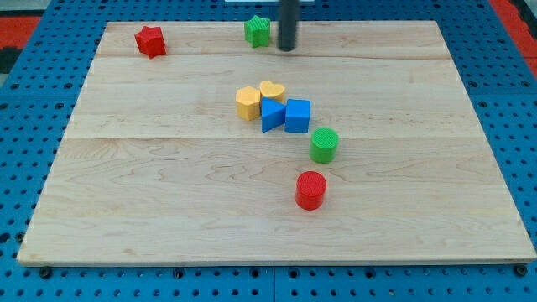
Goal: Push the green star a bit to the left and a bit to the right
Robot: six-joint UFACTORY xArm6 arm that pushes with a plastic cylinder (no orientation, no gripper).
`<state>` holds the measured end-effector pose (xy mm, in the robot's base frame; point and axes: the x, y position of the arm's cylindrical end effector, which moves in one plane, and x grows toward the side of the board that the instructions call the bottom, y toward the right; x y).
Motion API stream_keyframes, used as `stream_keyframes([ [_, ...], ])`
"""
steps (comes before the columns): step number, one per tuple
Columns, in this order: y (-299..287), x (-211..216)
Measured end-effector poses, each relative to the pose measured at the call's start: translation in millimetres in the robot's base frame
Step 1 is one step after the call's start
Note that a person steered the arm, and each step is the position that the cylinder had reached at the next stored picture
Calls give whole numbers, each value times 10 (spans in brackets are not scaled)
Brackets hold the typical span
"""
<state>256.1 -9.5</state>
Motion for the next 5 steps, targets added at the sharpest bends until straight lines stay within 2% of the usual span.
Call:
stream_keyframes([
  [1, -906, -18],
  [2, -968, -548],
  [3, -403, -623],
  [4, 26, -372],
  [5, 470, -415],
])
